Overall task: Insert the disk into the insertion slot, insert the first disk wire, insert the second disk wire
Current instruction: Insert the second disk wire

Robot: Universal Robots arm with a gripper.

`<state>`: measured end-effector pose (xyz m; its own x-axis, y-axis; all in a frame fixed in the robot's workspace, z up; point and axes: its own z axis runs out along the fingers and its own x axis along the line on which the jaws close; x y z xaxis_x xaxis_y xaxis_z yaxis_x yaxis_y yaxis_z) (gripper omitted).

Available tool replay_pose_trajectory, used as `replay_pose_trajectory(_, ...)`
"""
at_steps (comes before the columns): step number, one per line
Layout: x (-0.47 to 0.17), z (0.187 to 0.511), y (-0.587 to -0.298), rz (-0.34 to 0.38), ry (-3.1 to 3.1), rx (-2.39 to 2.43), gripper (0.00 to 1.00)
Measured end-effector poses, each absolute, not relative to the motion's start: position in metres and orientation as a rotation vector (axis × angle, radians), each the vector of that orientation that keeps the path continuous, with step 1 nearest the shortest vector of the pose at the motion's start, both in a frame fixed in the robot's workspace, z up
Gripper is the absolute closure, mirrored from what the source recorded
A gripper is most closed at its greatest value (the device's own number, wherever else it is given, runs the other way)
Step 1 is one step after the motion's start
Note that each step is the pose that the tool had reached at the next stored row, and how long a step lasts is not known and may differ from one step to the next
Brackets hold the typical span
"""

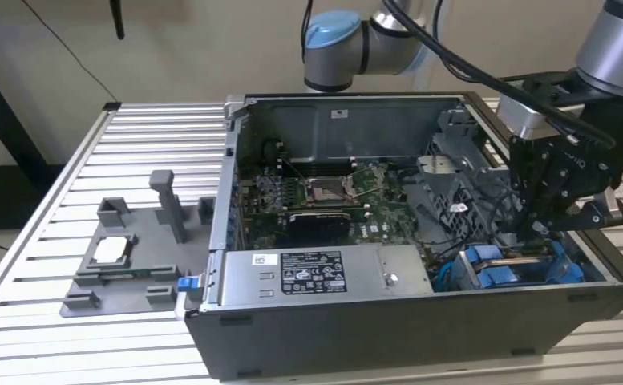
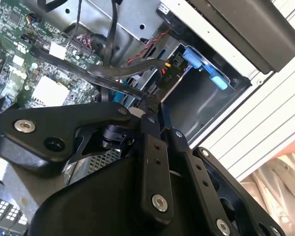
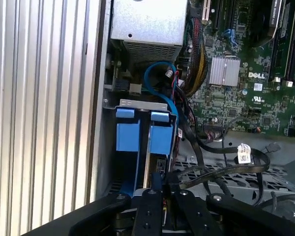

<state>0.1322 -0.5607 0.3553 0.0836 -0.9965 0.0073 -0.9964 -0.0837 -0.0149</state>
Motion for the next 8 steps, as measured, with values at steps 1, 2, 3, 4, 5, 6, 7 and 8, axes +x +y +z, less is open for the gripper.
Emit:
replay_pose_trajectory(1, 0.1322, 0.3543, -0.5607, -0.023, 2.125, -2.305, 0.84)
replay_pose_trajectory(2, 0.1322, 0.3532, -0.5607, -0.023, 2.127, -2.302, 0.84)
replay_pose_trajectory(3, 0.1322, 0.3523, -0.5607, -0.023, 2.130, -2.300, 0.84)
replay_pose_trajectory(4, 0.1323, 0.3514, -0.5608, -0.022, 2.132, -2.297, 0.84)
replay_pose_trajectory(5, 0.1324, 0.3506, -0.5608, -0.021, 2.134, -2.294, 0.84)
replay_pose_trajectory(6, 0.1327, 0.3501, -0.5609, -0.021, 2.137, -2.291, 0.84)
replay_pose_trajectory(7, 0.1328, 0.3495, -0.5610, -0.021, 2.140, -2.288, 0.84)
replay_pose_trajectory(8, 0.1329, 0.3488, -0.5610, -0.021, 2.143, -2.286, 0.84)
